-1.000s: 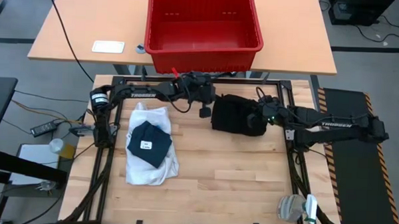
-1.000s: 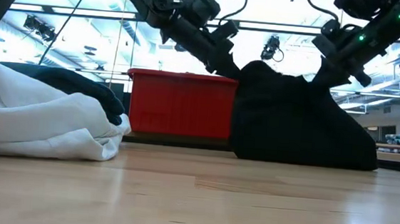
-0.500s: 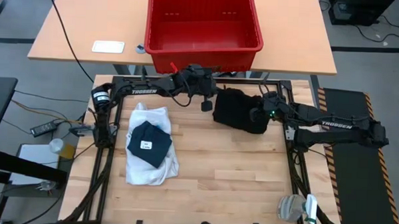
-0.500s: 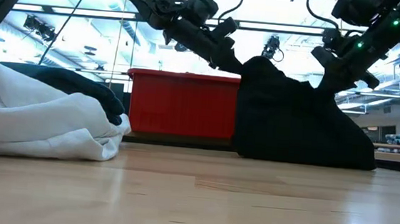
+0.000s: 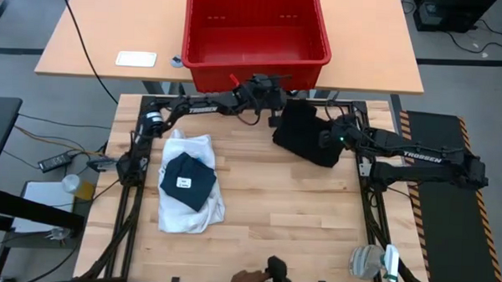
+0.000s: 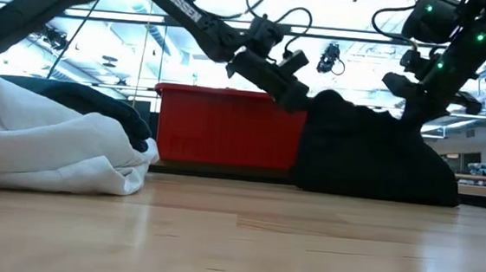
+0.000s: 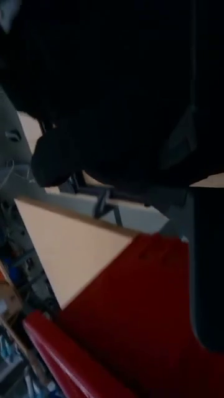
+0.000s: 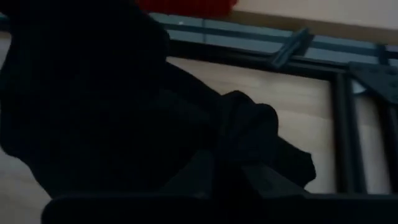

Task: Fold laundry
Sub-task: Fold the black shirt

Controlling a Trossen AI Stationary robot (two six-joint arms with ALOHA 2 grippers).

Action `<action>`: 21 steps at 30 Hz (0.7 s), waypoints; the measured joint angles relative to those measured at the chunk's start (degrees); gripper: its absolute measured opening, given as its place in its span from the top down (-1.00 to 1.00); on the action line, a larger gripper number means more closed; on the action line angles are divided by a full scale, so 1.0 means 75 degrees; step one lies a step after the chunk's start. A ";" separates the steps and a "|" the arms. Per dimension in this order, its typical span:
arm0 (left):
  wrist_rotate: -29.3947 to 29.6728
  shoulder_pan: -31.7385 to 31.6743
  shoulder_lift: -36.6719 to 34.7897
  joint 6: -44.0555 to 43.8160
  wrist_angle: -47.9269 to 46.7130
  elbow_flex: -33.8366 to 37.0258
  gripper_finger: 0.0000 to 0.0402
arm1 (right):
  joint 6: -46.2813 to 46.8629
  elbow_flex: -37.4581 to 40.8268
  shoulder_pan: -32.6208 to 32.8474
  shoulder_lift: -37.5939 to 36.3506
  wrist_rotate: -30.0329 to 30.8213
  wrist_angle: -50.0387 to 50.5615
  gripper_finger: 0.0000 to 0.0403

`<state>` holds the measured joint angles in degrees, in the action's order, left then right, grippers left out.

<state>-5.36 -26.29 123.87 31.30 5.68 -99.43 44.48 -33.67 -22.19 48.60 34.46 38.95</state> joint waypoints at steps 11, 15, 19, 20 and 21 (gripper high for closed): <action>-0.0501 -0.0522 0.1165 -0.0190 -0.0777 -0.1485 0.92 | 0.0900 0.0000 -0.0009 0.0005 0.0447 0.0691 0.84; -0.0652 -0.0490 0.1163 0.0318 -0.0606 -0.1507 0.92 | 0.1267 0.0000 0.0077 0.0005 0.0359 0.0869 0.84; -0.0780 -0.0520 0.1163 0.0427 -0.0377 -0.1507 0.92 | 0.1784 0.0000 0.0135 0.0006 0.0452 0.1165 0.84; -0.0797 -0.0546 0.1161 0.0436 -0.0372 -0.1507 0.92 | 0.1944 0.0000 0.0144 0.0005 0.0490 0.1272 0.84; -0.0797 -0.0578 0.1160 0.0423 -0.0383 -0.1507 0.92 | 0.2115 0.0000 0.0151 0.0004 0.0542 0.1383 0.84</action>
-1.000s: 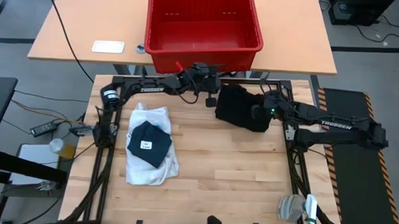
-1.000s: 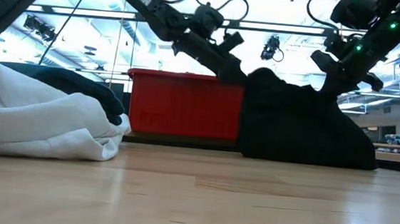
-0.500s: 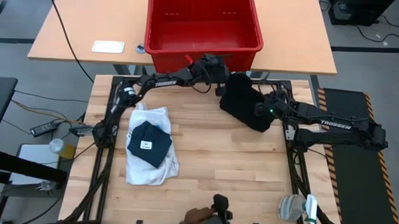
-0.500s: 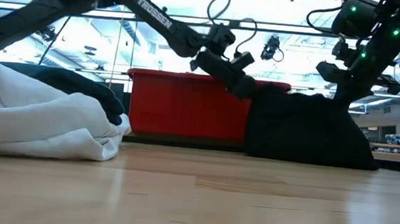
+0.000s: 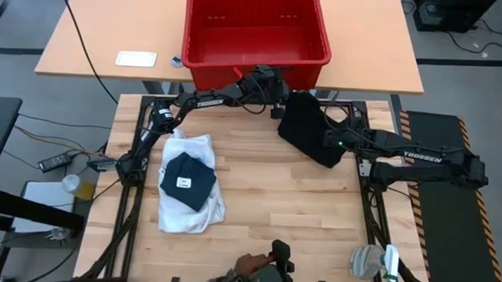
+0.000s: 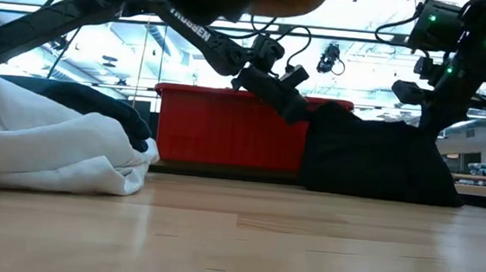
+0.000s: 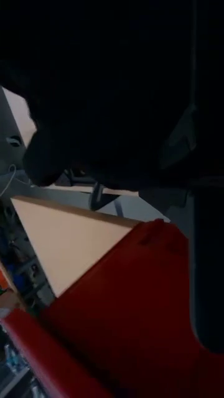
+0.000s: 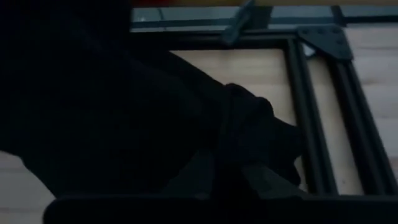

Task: Fold laundry
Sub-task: Fold the black shirt

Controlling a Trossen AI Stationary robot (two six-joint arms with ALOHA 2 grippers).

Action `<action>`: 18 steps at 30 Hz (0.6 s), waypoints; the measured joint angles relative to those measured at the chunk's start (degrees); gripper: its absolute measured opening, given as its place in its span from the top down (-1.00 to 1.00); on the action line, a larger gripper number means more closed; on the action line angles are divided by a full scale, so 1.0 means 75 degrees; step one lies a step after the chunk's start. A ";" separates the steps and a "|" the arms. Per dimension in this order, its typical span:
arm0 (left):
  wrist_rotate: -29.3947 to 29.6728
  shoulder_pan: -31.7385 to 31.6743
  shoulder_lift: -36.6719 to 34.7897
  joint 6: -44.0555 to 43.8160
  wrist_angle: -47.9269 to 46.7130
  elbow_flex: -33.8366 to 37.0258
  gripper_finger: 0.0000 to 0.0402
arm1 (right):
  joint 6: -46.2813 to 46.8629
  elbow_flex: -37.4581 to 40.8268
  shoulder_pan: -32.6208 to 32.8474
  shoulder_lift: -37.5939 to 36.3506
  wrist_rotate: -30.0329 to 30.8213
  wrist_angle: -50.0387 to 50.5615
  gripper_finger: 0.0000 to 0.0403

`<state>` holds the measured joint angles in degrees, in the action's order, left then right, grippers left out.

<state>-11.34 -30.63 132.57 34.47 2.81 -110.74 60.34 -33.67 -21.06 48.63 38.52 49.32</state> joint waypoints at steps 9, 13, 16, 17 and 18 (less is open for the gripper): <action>0.0041 -0.0080 0.0000 -0.0386 -0.0114 0.0000 0.92 | 0.1031 0.0000 0.0000 0.0002 0.0285 0.0914 0.84; 0.0046 0.0024 0.0000 -0.0118 -0.0044 0.0000 0.91 | 0.1122 0.0003 0.0000 0.0002 0.0285 0.0998 0.83; -0.0435 0.0069 0.0000 -0.0026 0.0136 0.0000 0.75 | 0.0998 0.0003 -0.0001 0.0002 0.0294 0.0998 0.77; -0.0551 0.0069 -0.0005 -0.0026 0.0161 0.0000 0.66 | 0.0886 0.0003 0.0000 0.0002 0.0294 0.0996 0.73; -0.0667 0.0069 -0.0006 -0.0025 0.0171 0.0000 0.55 | 0.0789 0.0003 0.0000 0.0002 0.0282 0.0993 0.68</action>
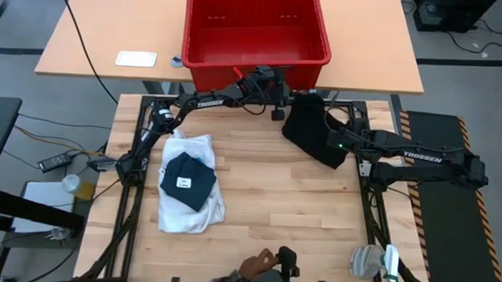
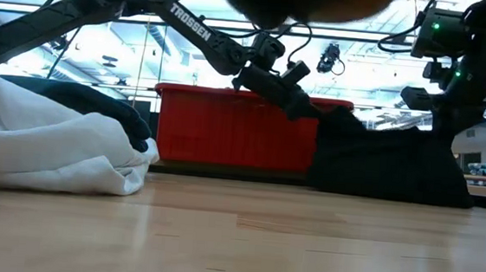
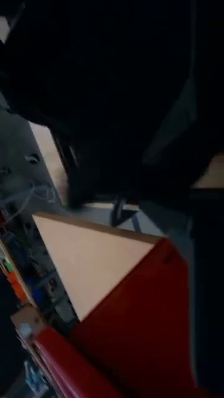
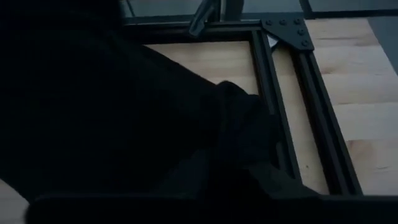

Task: Fold laundry
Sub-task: Fold the black shirt

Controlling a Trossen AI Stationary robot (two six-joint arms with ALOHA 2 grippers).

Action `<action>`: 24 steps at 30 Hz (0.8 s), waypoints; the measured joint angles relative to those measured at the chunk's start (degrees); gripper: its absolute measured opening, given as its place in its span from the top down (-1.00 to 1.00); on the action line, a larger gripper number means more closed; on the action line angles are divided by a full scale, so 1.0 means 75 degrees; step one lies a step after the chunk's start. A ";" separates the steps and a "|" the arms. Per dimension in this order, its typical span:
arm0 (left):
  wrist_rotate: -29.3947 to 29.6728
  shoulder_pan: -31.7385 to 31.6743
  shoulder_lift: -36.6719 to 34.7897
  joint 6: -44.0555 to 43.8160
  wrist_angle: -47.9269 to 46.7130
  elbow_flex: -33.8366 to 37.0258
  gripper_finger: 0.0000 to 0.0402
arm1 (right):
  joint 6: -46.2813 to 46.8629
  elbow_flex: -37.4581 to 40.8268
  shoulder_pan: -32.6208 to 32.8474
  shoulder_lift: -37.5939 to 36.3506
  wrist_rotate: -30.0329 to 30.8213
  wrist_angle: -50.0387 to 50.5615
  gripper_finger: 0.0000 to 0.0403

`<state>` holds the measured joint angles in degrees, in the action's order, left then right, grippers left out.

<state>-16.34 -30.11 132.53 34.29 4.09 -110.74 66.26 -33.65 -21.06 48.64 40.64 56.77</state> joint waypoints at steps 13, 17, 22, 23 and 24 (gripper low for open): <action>-0.1237 0.0088 -0.0402 -0.1138 -0.0685 0.0011 -0.56 | 0.0112 -0.0097 0.0068 -0.0041 -0.0634 0.0156 -0.07; -0.1223 0.0451 -0.0541 -0.0509 -0.1884 -0.0029 -0.49 | 0.0349 -0.0553 0.0064 -0.0044 -0.0736 0.0735 -0.11; -0.1016 0.1122 -0.0516 0.0008 -0.3252 0.0026 -0.38 | 0.0002 -0.0986 0.0478 -0.0038 -0.0700 0.0710 -0.10; -0.1028 0.1187 -0.0616 0.0031 -0.3408 0.0026 -0.36 | -0.0205 -0.1055 0.0607 -0.0038 -0.0614 0.0556 -0.09; -0.1068 0.1249 -0.0708 0.0020 -0.3410 0.0016 -0.34 | -0.0438 -0.1122 0.0748 -0.0038 -0.0526 0.0356 -0.09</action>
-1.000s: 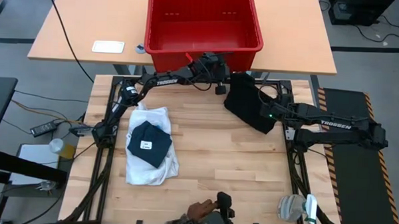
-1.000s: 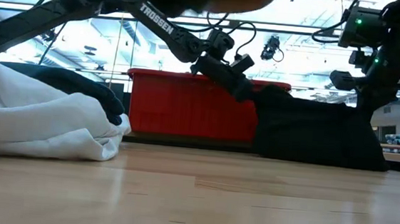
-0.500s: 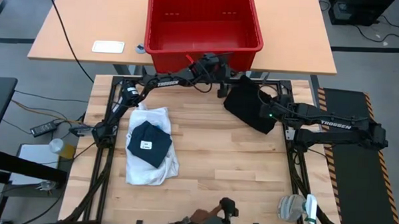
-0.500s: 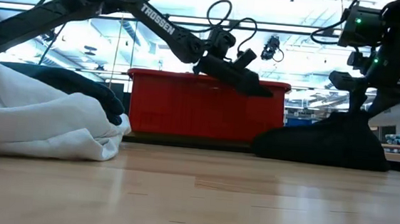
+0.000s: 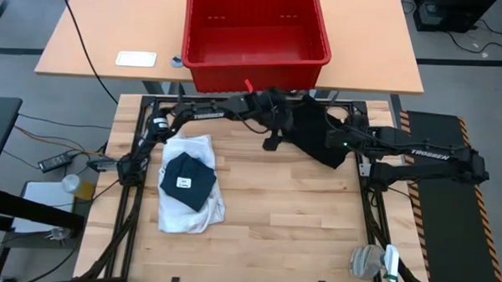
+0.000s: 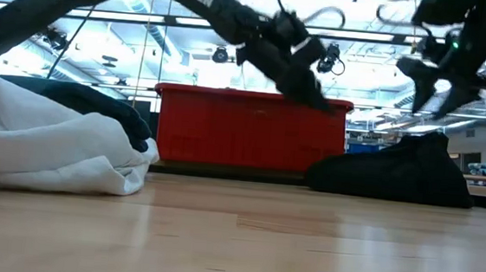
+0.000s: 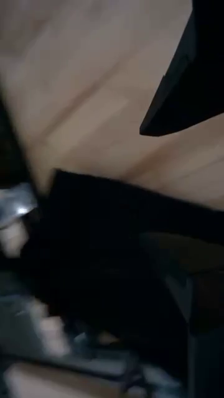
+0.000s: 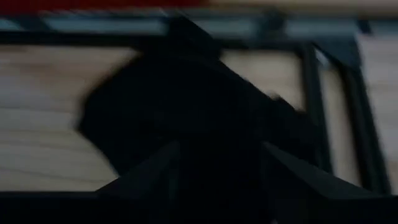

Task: Fold laundry
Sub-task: Fold the black shirt

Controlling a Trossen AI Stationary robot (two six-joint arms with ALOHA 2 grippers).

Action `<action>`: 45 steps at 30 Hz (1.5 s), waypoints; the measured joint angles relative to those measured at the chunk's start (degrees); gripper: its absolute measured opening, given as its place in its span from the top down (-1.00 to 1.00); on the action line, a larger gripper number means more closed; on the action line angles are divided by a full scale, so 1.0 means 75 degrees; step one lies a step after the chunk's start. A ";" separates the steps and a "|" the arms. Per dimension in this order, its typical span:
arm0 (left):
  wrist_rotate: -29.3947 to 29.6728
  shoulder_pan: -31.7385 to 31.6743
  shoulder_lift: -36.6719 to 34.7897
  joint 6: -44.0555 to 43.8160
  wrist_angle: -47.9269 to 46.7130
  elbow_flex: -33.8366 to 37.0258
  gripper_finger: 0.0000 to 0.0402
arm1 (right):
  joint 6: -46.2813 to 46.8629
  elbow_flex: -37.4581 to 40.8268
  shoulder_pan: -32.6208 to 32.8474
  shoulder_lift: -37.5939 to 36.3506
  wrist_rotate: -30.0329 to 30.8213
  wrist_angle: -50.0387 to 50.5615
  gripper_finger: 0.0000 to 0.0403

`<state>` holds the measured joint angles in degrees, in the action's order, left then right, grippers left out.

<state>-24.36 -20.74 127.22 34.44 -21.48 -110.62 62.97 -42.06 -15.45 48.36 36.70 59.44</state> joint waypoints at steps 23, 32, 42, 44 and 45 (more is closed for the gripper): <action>0.2554 0.1857 -0.4772 -0.2656 0.5130 0.7496 0.22 | -0.4833 0.2080 -0.1454 0.2948 -0.0649 -0.6520 -0.09; 0.4130 0.3302 -0.6108 -0.2664 0.5059 0.8812 0.22 | -0.5239 0.2393 -0.1216 0.4708 -0.3438 -0.9096 -0.09; 0.5399 0.3868 -0.6787 -0.3219 0.3668 0.8895 0.22 | -0.5545 0.1976 0.1217 0.5770 -0.5502 -1.1022 -0.09; 0.5410 0.3865 -0.6772 -0.3673 0.3461 0.8895 0.22 | -0.5450 0.1783 0.1640 0.5947 -0.5501 -1.1044 -0.09; 0.5349 0.3864 -0.6705 -0.3844 0.3438 0.8894 0.22 | -0.5439 0.1697 0.1832 0.6023 -0.5512 -1.1031 -0.09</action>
<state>15.76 8.24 76.93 5.60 4.31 -43.91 22.18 -29.34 -1.71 93.53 -4.64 -23.30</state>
